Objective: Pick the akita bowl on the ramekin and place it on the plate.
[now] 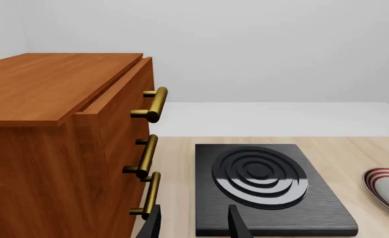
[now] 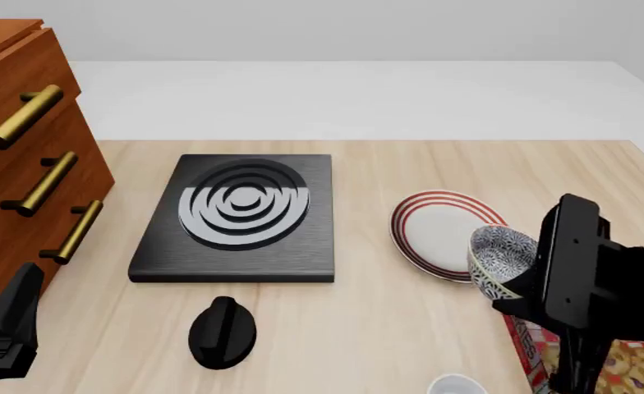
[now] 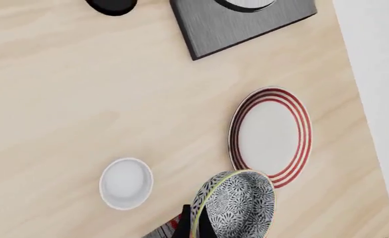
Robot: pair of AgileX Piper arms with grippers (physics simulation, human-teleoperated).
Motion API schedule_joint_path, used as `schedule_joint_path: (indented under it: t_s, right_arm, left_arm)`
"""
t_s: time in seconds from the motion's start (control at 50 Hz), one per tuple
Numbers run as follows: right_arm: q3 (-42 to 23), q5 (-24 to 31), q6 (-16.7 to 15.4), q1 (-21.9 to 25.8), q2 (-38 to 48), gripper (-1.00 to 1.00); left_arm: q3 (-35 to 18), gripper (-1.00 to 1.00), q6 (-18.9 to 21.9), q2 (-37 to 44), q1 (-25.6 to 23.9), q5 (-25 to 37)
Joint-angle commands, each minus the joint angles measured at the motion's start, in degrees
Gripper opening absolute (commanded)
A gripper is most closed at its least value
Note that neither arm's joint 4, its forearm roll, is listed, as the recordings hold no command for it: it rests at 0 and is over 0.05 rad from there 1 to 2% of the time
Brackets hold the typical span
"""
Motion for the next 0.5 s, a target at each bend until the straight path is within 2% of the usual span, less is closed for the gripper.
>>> schedule_joint_path:
  t_s: [0.02, 0.22, 0.26, 0.3, 0.5]
  right_arm:
    - [-1.9, -3.6, -2.4, -3.1, 3.8, -1.00]
    - [-5.0, -6.5, -0.7, -2.6, 8.4, -1.00]
    - [-5.3, -7.3, -1.6, -2.4, 8.7, -1.00]
    - [-5.9, -7.3, -1.0, -2.1, 9.6, -1.00]
    - [-7.4, -10.4, -0.8, -4.4, 13.6, -1.00]
  left_arm:
    - [0.0, 1.00, 0.0, 0.0, 0.0, 0.0]
    - [0.0, 1.00, 0.0, 0.0, 0.0, 0.0]
    - [0.0, 1.00, 0.0, 0.0, 0.0, 0.0]
    - [0.0, 1.00, 0.0, 0.0, 0.0, 0.0]
    - [0.0, 1.00, 0.0, 0.0, 0.0, 0.0]
